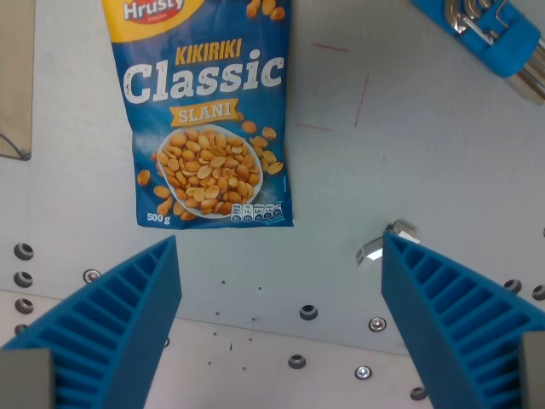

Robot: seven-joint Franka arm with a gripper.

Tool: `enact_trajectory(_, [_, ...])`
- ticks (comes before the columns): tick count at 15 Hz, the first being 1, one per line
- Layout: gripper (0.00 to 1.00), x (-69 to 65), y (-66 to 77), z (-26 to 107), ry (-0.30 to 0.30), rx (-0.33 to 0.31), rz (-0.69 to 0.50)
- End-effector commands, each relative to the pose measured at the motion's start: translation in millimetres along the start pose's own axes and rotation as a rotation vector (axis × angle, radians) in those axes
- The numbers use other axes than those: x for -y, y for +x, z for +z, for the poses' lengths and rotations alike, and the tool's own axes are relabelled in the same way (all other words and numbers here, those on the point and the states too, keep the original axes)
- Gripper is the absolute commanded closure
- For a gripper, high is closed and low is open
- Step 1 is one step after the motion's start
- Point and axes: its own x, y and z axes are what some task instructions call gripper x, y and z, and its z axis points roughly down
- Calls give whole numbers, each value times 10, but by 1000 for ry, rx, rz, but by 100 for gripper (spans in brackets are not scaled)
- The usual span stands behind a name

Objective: Rotate around base positive y

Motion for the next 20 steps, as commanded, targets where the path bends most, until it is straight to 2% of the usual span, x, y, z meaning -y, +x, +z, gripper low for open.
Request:
enact_trajectory(1, [0, 0, -3, -27, 2, 8, 0])
enact_trajectory(20, [0, 0, -3, -27, 60, 254, -2])
